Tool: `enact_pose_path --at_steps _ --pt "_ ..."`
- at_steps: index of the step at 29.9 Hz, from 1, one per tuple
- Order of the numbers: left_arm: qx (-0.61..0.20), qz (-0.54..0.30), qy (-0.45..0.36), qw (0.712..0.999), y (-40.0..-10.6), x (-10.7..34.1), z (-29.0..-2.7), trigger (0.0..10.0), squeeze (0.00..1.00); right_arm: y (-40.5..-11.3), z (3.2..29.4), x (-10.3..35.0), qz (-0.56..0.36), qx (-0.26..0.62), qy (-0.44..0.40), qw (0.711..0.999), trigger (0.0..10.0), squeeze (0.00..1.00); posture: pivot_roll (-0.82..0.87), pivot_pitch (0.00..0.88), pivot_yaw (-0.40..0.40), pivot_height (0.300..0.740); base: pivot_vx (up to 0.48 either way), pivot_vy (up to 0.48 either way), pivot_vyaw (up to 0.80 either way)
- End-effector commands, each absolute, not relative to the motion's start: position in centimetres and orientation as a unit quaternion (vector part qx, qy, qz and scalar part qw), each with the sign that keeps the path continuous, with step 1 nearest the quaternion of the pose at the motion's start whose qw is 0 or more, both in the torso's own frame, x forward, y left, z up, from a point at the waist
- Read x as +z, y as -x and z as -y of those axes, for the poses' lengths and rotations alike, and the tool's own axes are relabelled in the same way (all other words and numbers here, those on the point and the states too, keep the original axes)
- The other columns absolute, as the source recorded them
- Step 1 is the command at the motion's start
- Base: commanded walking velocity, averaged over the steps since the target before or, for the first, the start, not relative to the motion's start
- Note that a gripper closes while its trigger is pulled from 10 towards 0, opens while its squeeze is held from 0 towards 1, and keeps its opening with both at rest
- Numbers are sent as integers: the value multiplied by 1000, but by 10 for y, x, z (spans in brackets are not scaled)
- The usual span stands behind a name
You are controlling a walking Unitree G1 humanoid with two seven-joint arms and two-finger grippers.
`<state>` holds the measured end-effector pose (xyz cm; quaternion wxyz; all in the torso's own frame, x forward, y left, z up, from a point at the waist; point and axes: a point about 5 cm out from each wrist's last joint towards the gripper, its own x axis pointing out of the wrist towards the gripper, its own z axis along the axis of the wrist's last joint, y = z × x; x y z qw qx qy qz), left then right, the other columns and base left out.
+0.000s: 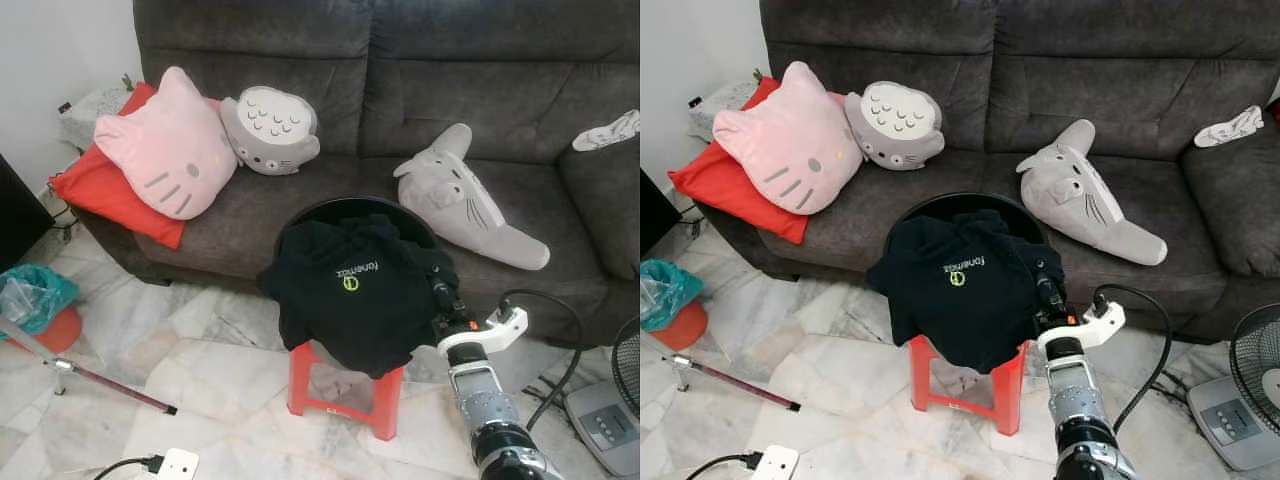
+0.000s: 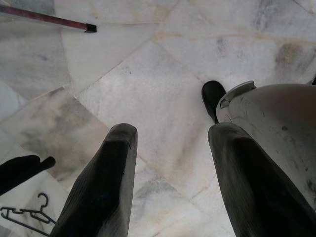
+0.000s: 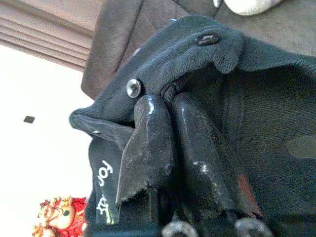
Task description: Hang hanger
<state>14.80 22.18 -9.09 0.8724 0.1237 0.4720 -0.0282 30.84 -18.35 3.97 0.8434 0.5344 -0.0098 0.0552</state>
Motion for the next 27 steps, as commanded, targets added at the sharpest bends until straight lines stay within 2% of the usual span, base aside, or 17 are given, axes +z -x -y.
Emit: enact_pose_path --at_steps 1,10,20,21,22,27 --pt "-33 -479 -135 867 -143 -92 -226 10000 0 -316 176 53 24 92 -525 846 0 0 -37 31 59 740 0 0 0" --pt "-35 -478 -133 867 -143 -92 -226 10000 0 -324 164 80 58 141 -515 844 0 0 -39 30 58 740 0 0 0" --pt "-38 -479 -133 867 -143 -92 -225 10000 0 -334 160 85 42 134 -502 853 0 0 -37 30 56 740 0 0 0" --pt "-38 -479 -133 867 -143 -92 -225 10000 0 -336 160 84 28 128 -495 859 4157 0 -38 31 55 740 0 0 0" --pt "-39 -479 -133 867 -143 -92 -225 10000 0 -336 159 81 15 123 -483 867 10000 0 -38 31 55 740 0 0 0" --pt "-39 -480 -133 866 -142 -92 -225 10000 0 -337 163 72 -19 87 -461 883 10000 0 -33 32 54 740 0 0 0"
